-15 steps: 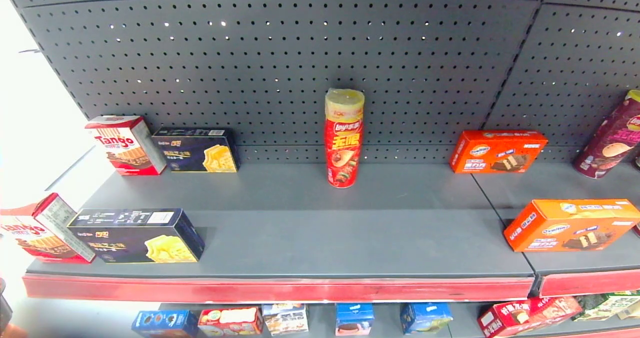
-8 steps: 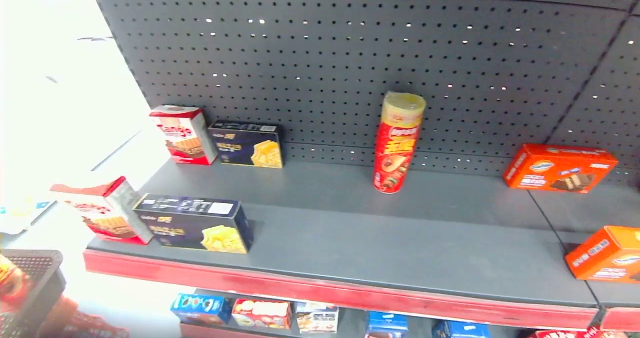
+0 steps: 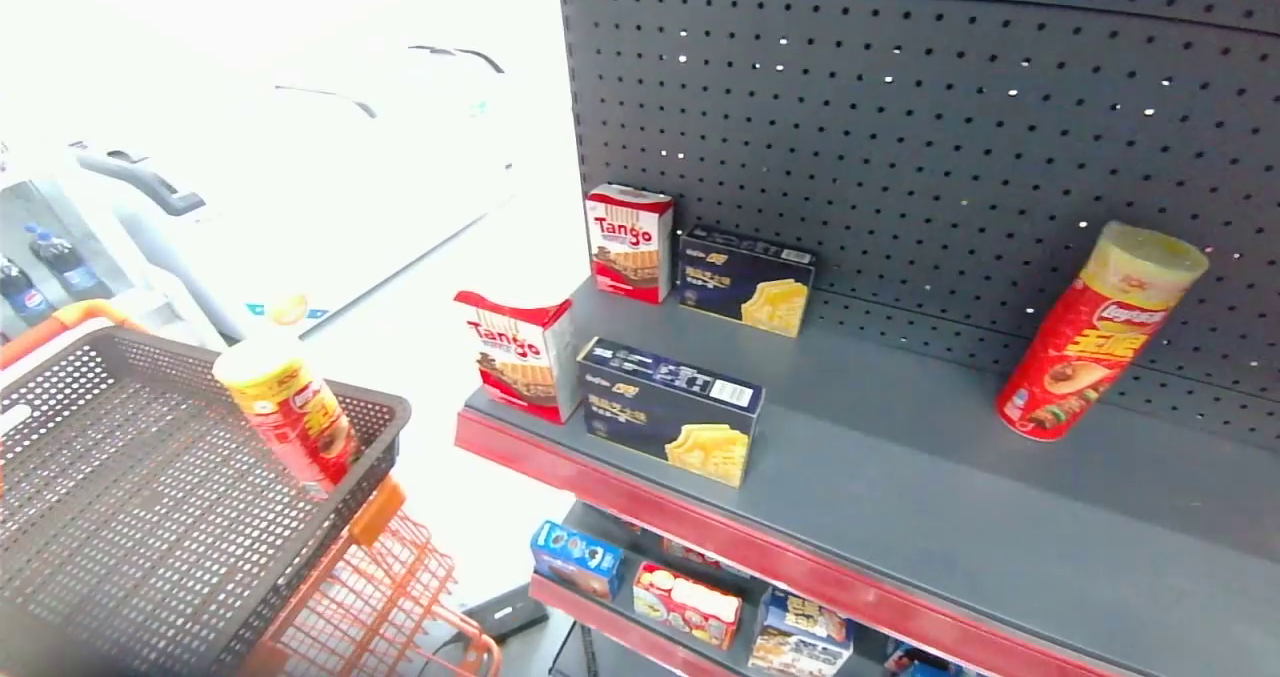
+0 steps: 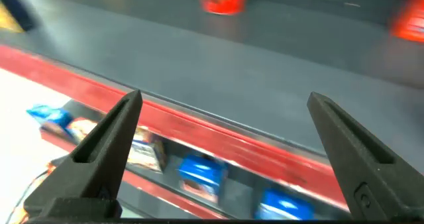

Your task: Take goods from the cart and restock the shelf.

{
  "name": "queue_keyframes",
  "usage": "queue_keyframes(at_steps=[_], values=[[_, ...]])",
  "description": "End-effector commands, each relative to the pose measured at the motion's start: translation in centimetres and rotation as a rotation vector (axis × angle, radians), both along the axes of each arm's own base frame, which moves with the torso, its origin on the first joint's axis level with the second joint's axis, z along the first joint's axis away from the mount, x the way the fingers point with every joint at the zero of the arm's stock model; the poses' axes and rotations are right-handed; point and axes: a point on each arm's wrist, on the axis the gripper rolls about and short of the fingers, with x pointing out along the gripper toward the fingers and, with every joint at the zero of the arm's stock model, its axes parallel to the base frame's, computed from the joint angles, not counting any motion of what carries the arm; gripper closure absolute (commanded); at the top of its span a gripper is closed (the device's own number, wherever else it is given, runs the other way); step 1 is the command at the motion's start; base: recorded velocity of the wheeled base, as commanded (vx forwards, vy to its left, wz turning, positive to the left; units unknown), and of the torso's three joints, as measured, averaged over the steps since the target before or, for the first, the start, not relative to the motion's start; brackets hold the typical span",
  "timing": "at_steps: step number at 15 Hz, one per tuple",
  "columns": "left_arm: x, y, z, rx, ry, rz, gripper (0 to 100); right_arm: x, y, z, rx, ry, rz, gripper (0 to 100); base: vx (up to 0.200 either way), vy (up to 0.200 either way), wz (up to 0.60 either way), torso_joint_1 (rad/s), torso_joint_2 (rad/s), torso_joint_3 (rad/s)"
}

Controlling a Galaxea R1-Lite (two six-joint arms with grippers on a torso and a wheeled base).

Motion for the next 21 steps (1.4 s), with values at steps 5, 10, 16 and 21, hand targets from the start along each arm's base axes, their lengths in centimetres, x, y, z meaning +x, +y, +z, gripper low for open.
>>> queue_keyframes(at_steps=[5, 10, 16, 21], values=[[0.0, 0.0, 0.0, 0.000, -0.001, 0.001, 0, 0.0, 0.0, 0.0, 0.000, 0.001, 0.000, 0, 0.000, 0.000, 0.00, 0.000, 0.00, 0.000], [0.0, 0.0, 0.0, 0.001, -0.001, -0.004, 0, 0.0, 0.0, 0.0, 0.000, 0.001, 0.000, 0, 0.000, 0.000, 0.00, 0.000, 0.00, 0.000], [2.8, 0.0, 8.2, 0.028, 0.174, 0.020, 0, 0.0, 0.0, 0.0, 0.000, 0.001, 0.000, 0, 0.000, 0.000, 0.00, 0.000, 0.00, 0.000], [11.4, 1.3, 9.7, -0.037, 0.412, 0.144, 0, 0.0, 0.0, 0.0, 0.000, 0.001, 0.000, 0, 0.000, 0.000, 0.00, 0.000, 0.00, 0.000]])
